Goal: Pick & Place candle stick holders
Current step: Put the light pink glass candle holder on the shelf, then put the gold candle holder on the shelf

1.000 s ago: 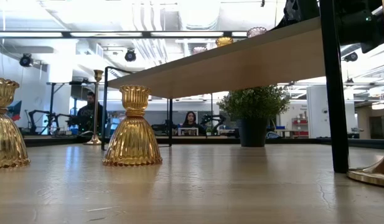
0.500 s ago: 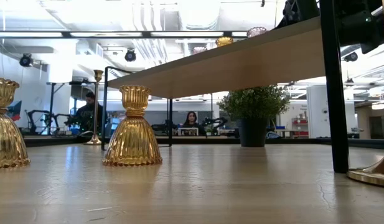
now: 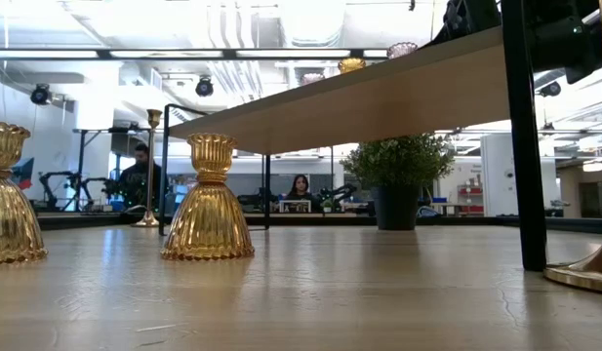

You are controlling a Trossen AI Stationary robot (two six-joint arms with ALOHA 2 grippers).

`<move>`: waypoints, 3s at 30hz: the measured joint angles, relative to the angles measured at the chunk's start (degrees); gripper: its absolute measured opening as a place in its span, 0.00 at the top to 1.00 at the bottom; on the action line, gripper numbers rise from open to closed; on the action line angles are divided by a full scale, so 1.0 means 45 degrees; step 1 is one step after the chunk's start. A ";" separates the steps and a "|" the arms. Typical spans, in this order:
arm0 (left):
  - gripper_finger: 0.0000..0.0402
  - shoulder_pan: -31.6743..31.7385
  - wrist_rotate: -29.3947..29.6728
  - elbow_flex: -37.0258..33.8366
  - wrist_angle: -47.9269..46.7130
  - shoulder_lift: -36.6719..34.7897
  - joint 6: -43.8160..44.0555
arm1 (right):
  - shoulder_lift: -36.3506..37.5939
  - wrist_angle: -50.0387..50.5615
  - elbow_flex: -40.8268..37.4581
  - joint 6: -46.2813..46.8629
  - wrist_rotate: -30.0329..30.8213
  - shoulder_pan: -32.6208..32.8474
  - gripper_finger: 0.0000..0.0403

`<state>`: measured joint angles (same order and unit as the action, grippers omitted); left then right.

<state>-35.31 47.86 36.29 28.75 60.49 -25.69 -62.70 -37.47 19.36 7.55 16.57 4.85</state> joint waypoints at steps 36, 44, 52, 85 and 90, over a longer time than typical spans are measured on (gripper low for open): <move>0.59 0.0005 0.0000 0.0005 0.0146 0.0000 -0.0262 | 0.3035 -0.2484 0.0008 -0.1527 -0.1866 0.0030 0.24; 0.59 0.0010 0.0005 0.0005 0.1094 -0.0015 -0.1272 | 0.3912 -0.4115 0.0017 -0.1443 -0.3424 0.0045 0.28; 0.59 0.0015 0.0010 0.0010 0.2349 -0.0146 -0.4859 | 0.4316 -0.3433 0.0536 -0.1859 -0.3587 0.0061 0.35; 0.59 0.0019 0.3122 0.0015 0.2249 -0.0364 -0.4287 | -0.0102 1.7901 1.4113 -0.0908 -0.3784 0.2485 0.65; 0.59 0.0019 0.3120 0.0015 0.2121 -0.0379 -0.4336 | -0.0720 1.8817 1.4433 0.0975 -0.3428 0.3254 0.70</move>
<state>-35.22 61.90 36.36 38.30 58.78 -45.20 -65.94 47.20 84.31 11.94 1.14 19.50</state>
